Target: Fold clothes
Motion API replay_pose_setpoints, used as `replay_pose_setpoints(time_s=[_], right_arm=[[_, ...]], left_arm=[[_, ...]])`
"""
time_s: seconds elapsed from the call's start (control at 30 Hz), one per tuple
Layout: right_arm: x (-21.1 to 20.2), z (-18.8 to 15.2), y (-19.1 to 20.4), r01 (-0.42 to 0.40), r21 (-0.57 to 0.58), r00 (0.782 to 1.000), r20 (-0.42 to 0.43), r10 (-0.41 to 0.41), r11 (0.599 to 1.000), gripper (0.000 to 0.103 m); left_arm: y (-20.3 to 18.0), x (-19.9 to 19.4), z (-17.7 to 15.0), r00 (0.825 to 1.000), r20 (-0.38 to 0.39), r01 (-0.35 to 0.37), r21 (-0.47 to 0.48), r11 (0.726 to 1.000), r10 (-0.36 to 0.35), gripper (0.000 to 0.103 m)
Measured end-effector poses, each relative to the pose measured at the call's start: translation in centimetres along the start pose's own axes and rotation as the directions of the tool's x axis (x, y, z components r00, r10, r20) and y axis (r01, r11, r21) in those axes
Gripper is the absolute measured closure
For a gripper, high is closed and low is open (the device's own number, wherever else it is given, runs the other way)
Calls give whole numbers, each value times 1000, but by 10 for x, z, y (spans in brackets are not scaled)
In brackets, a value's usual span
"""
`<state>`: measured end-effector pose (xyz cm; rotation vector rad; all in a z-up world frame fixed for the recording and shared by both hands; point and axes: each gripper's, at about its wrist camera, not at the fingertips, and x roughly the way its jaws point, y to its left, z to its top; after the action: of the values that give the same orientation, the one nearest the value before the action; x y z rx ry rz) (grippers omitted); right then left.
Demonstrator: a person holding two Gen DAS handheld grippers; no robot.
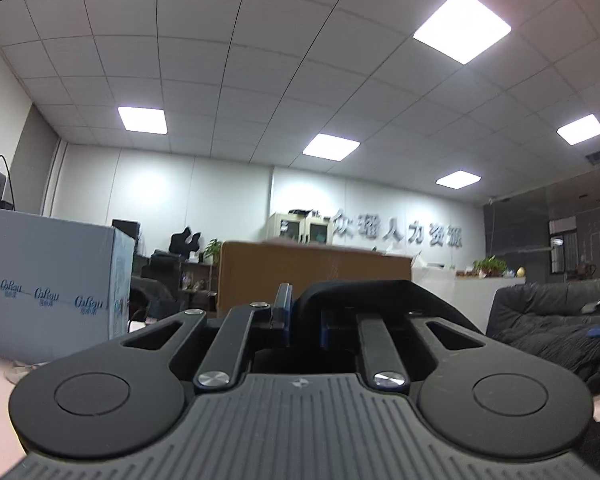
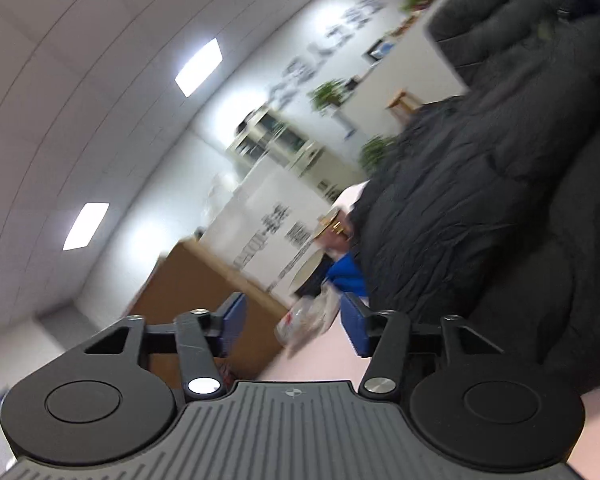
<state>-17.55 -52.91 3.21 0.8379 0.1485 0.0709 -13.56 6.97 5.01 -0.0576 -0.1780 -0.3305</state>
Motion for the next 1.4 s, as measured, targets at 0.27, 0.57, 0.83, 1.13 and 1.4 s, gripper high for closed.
replay_pose_setpoints(time_s=[0.27, 0.57, 0.83, 1.13, 1.4], right_arm=[[25, -71, 58, -342, -34, 818, -503, 280, 939, 21], [59, -130, 79, -344, -5, 650, -723, 235, 939, 15], [84, -125, 59, -257, 86, 704, -665, 247, 963, 27], [126, -77, 69, -350, 19, 842, -432, 324, 936, 96], [230, -30, 44, -230, 18, 909, -354, 221, 973, 97]], left_arm=[[-5, 17, 2, 1000, -10, 10, 18, 1000, -10, 92], [-8, 18, 4, 1000, 14, 21, 1, 1000, -21, 92], [-8, 17, 5, 999, 13, 37, -21, 999, -37, 92], [-18, 39, 11, 1000, -28, 9, 53, 999, -8, 92], [-35, 104, 8, 987, -158, 42, 102, 994, -25, 91]])
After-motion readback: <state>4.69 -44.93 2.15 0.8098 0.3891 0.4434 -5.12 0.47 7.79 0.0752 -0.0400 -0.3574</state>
